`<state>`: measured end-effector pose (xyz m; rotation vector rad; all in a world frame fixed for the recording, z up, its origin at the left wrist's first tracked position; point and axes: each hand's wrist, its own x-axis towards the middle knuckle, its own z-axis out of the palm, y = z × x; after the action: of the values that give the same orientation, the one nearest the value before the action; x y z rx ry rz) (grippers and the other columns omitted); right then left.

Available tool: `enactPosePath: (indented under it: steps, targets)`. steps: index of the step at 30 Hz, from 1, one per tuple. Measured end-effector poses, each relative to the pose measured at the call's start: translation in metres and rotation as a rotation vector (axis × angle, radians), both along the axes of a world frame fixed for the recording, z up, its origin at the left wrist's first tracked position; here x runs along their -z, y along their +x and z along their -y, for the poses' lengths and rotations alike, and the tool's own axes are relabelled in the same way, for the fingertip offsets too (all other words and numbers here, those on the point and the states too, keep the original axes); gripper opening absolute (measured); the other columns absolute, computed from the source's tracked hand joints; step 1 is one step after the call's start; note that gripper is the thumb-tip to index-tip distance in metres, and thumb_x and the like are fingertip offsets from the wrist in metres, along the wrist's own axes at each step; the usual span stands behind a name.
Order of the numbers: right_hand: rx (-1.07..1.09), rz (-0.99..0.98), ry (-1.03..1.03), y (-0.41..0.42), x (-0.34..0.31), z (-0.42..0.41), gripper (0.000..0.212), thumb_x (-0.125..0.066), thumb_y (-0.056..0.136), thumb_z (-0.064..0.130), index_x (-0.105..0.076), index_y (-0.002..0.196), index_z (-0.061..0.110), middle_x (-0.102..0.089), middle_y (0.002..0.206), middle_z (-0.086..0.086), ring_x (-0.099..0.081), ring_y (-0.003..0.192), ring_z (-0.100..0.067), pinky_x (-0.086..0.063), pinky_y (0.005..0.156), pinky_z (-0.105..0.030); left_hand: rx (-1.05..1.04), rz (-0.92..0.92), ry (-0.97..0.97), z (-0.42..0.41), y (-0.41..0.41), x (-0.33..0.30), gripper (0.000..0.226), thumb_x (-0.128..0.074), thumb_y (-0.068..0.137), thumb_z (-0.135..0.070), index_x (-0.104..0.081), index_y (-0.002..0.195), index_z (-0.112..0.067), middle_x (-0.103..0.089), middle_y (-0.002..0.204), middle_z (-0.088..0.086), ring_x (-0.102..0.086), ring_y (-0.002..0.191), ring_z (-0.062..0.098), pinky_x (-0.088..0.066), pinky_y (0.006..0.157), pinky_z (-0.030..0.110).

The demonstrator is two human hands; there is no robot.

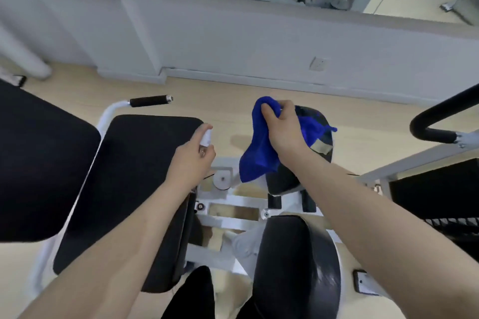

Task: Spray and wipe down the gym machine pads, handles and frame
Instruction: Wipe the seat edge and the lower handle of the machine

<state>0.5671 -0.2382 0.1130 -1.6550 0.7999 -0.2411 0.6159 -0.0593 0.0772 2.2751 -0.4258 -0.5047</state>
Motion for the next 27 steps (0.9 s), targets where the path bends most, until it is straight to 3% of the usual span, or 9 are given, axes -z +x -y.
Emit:
enactPosePath:
  steps: [3,6,9,12,17,21,23,27]
  targets:
    - [-0.116,-0.050,-0.187,0.023,-0.001,-0.029,0.024,-0.054,0.093,0.026,-0.041,0.109,0.014,-0.053,0.085,0.007,-0.054,0.076,-0.009,-0.041,0.068,-0.023,-0.100,0.014,0.027,-0.036,0.031,-0.001,0.040,-0.044,0.095,-0.029,-0.035,0.133,-0.037,-0.061,0.073,0.007,-0.063,0.065,0.023,-0.055,0.070,0.039]
    - [-0.216,-0.096,-0.206,0.051,0.011,-0.054,0.016,-0.051,0.094,0.022,-0.043,0.108,0.017,-0.052,0.090,0.007,-0.049,0.074,-0.001,-0.037,0.060,-0.017,-0.142,0.006,0.039,-0.058,0.069,0.008,0.039,-0.041,0.095,-0.028,-0.034,0.132,-0.038,-0.059,0.074,0.009,-0.062,0.065,0.028,-0.055,0.069,0.044]
    - [-0.258,-0.119,-0.221,0.085,0.036,-0.076,0.008,-0.046,0.096,0.021,-0.049,0.102,0.018,-0.055,0.092,0.005,-0.048,0.075,-0.001,-0.036,0.060,-0.014,-0.132,0.042,0.097,-0.074,0.112,0.030,0.041,-0.040,0.095,-0.027,-0.033,0.134,-0.037,-0.056,0.072,0.006,-0.057,0.062,0.022,-0.050,0.058,0.037]
    - [-0.150,-0.137,-0.154,0.124,0.065,-0.096,0.011,-0.044,0.097,0.022,-0.049,0.105,0.017,-0.052,0.086,0.010,-0.048,0.074,0.000,-0.036,0.060,-0.013,-0.133,0.066,0.142,-0.087,0.152,0.058,0.043,-0.040,0.094,-0.024,-0.033,0.136,-0.034,-0.051,0.070,0.003,-0.052,0.062,0.019,-0.040,0.054,0.031]
    - [-0.018,-0.127,-0.048,0.187,0.098,-0.118,0.013,-0.048,0.096,0.028,-0.044,0.100,0.017,-0.049,0.082,0.013,-0.047,0.072,-0.001,-0.038,0.060,-0.016,-0.024,0.159,0.197,-0.103,0.211,0.094,0.043,-0.041,0.094,-0.020,-0.034,0.135,-0.027,-0.051,0.065,0.005,-0.051,0.060,0.024,-0.037,0.052,0.033]
    - [0.066,-0.098,-0.052,0.215,0.111,-0.121,0.011,-0.049,0.095,0.027,-0.048,0.097,0.017,-0.050,0.081,0.011,-0.048,0.072,-0.002,-0.037,0.059,-0.016,0.019,0.176,0.329,-0.106,0.262,0.123,0.044,-0.035,0.097,-0.023,-0.027,0.140,-0.026,-0.060,0.083,0.013,-0.055,0.067,0.032,-0.038,0.051,0.032]
    - [0.125,-0.102,-0.037,0.219,0.119,-0.120,0.009,-0.048,0.095,0.026,-0.048,0.096,0.017,-0.050,0.080,0.010,-0.048,0.070,-0.004,-0.037,0.058,-0.018,-0.004,0.157,0.396,-0.107,0.279,0.135,0.043,-0.032,0.098,-0.022,-0.025,0.140,-0.023,-0.058,0.088,0.018,-0.054,0.068,0.034,-0.039,0.051,0.034]
    - [0.132,-0.118,-0.041,0.236,0.145,-0.120,0.008,-0.049,0.095,0.026,-0.049,0.094,0.018,-0.051,0.079,0.009,-0.048,0.069,-0.006,-0.036,0.058,-0.018,-0.019,0.294,0.552,-0.105,0.305,0.160,0.047,-0.033,0.100,-0.022,-0.018,0.144,-0.020,-0.048,0.089,0.017,-0.043,0.058,0.028,-0.028,0.042,0.030]
